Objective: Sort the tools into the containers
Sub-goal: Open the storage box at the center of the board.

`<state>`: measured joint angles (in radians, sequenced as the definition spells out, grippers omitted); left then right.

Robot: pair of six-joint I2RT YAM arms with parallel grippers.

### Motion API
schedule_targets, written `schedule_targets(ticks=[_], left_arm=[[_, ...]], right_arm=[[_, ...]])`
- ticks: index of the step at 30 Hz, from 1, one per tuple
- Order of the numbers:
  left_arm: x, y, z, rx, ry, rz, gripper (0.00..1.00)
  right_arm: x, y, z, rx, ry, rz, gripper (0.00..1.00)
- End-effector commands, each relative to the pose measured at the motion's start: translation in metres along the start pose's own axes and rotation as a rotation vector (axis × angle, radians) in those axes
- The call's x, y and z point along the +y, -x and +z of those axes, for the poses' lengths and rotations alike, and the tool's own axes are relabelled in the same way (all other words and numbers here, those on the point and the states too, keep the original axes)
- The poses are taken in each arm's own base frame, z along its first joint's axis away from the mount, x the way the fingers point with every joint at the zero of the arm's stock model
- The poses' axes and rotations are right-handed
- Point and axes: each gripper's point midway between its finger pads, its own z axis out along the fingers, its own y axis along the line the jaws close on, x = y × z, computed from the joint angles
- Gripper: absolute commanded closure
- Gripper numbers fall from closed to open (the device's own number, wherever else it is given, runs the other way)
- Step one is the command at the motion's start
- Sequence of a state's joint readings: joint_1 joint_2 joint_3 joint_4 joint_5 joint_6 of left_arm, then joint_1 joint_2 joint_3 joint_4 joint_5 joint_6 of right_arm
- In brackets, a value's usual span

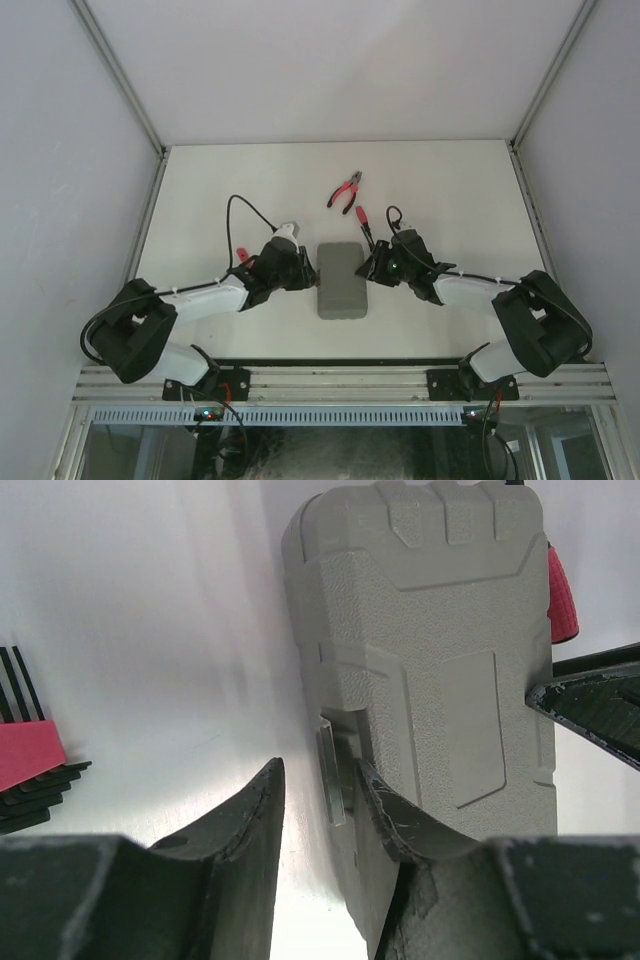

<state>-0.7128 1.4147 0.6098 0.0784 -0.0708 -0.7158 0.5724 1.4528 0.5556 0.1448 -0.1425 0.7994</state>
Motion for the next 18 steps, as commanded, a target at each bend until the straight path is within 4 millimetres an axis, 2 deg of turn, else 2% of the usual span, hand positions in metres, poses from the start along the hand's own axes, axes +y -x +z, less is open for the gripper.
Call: schedule_targets(ticks=[1, 12, 18], left_arm=[[0.0091, 0.0003, -0.004, -0.006, 0.003, -0.018, 0.62], [0.0117, -0.0031, -0.0002, 0.007, -0.009, -0.036, 0.62], [0.0022, -0.0053, 0.003, 0.025, -0.055, -0.048, 0.62]], right_arm=[[-0.0733, -0.0579, -0.0094, 0.19, -0.269, -0.051, 0.64], [-0.0725, -0.0577, -0.0093, 0.19, -0.27, -0.053, 0.64], [-0.0726, -0.0583, -0.0088, 0.193, -0.271, -0.055, 0.64]])
